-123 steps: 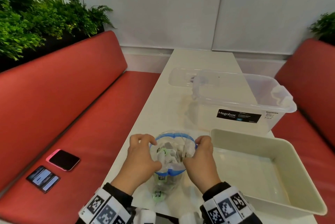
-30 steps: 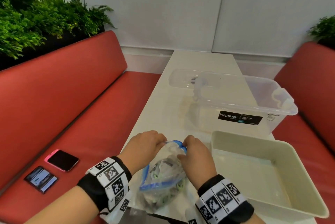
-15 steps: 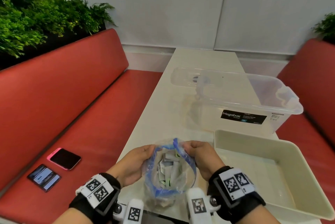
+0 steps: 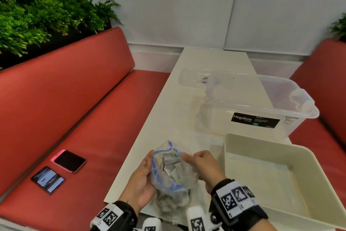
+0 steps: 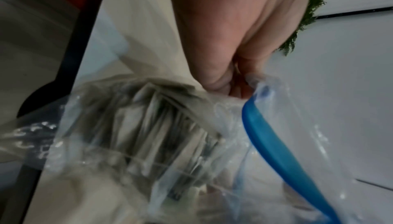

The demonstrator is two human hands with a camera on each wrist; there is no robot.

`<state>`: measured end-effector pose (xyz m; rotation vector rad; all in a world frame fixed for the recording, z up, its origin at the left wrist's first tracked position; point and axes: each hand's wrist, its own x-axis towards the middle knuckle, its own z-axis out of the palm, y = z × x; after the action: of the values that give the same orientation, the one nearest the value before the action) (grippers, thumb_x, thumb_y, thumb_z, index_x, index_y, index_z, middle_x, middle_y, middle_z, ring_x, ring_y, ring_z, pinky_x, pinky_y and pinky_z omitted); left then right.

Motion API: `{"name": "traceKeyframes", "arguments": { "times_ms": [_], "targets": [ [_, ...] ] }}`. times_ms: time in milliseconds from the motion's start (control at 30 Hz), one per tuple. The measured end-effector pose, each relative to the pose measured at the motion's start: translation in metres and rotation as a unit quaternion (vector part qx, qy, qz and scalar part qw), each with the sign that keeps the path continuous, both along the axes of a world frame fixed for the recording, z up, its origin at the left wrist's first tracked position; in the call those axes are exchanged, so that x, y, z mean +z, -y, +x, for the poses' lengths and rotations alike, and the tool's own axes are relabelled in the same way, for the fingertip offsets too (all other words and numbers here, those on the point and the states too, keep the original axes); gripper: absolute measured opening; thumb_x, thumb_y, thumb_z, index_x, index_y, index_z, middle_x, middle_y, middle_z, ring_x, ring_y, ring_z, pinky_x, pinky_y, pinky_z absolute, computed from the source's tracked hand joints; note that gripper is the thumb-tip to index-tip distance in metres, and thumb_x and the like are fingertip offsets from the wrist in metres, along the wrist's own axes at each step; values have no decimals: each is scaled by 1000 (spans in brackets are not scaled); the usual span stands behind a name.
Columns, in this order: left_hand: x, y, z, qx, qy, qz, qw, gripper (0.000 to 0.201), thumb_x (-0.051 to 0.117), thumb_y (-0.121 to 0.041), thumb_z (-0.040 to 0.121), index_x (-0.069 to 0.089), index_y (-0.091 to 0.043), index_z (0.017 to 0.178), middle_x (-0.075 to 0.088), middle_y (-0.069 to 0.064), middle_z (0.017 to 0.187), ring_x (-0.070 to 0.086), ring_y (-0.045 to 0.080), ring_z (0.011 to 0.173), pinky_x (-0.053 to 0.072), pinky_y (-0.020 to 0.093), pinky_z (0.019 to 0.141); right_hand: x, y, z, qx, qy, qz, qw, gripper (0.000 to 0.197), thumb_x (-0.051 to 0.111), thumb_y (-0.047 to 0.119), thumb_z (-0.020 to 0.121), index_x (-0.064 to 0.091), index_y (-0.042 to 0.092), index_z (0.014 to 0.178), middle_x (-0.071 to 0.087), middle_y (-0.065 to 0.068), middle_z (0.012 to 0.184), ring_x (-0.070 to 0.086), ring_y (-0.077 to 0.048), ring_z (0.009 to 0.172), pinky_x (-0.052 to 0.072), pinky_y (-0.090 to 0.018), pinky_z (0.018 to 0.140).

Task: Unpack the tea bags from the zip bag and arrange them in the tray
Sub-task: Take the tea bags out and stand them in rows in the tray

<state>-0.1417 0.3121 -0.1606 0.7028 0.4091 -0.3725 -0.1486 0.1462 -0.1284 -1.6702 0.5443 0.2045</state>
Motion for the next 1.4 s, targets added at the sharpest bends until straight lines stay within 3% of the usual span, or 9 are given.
{"name": "traceKeyframes", "arguments": {
  "times_ms": [167,300,367,467,567,800,967,1167,1400],
  "targets": [
    [-12,-10,2,22,6,-28,999,28,54,-17,89,62,-14,115,69,7,111,68,21,97,57,38,77,0,6,-6,-1,8,-72,997,24,64,10,84,58,9,61,54,-4,61,46,-15,57,39,-24,55],
    [-16,-18,-2,9,44,-56,997,91,97,-23,18,69,-14,104,72,8,103,71,21,86,59,40,69,4,4,-4,-57,-8,217,974,27,41,-9,92,62,-8,75,55,-11,69,47,-20,58,43,-26,50],
    [-19,-22,-5,-5,43,-32,999,84,93,-21,38,60,-14,115,71,8,105,71,21,87,58,39,73,8,0,-4,-93,-29,361,928,21,32,-11,95,52,-19,99,56,-16,77,51,-25,66,52,-28,49],
    [-16,-27,-15,-24,54,-10,998,37,51,-15,85,54,-9,121,71,10,104,71,21,86,56,37,76,10,-2,-5,-141,-50,456,878,16,34,-7,98,47,1,102,59,-19,92,57,-29,74,55,-31,47],
    [-8,-35,-23,-131,78,117,981,32,40,-11,92,54,-3,120,68,16,109,66,27,92,54,41,80,10,-3,-3,-115,-38,418,900,17,37,-7,97,48,5,96,61,-20,91,58,-29,72,56,-28,47],
    [43,-40,13,-187,270,468,821,33,39,-44,94,53,-32,122,50,-17,124,46,1,116,39,20,89,27,-12,6,93,34,189,977,24,44,-15,88,51,6,96,66,-14,71,62,-18,55,52,-27,51],
    [58,-27,41,-395,335,569,639,14,56,-36,91,62,-25,86,57,-14,72,51,-1,62,41,15,61,38,-12,10,183,64,58,979,19,49,-7,89,51,11,90,63,-12,73,57,-20,59,49,-31,59],
    [43,-30,36,-336,233,439,800,30,49,-30,96,52,-16,69,49,-2,62,38,11,56,30,23,54,49,-7,-12,154,78,-269,948,41,75,48,70,53,19,89,55,10,78,50,-4,67,34,-19,55],
    [31,-30,18,-259,151,309,903,38,59,-38,84,57,-2,95,54,17,93,46,28,85,38,39,80,44,1,-7,191,51,-343,918,13,60,24,87,66,16,80,60,1,73,57,-16,74,37,-22,65]
  ]
}}
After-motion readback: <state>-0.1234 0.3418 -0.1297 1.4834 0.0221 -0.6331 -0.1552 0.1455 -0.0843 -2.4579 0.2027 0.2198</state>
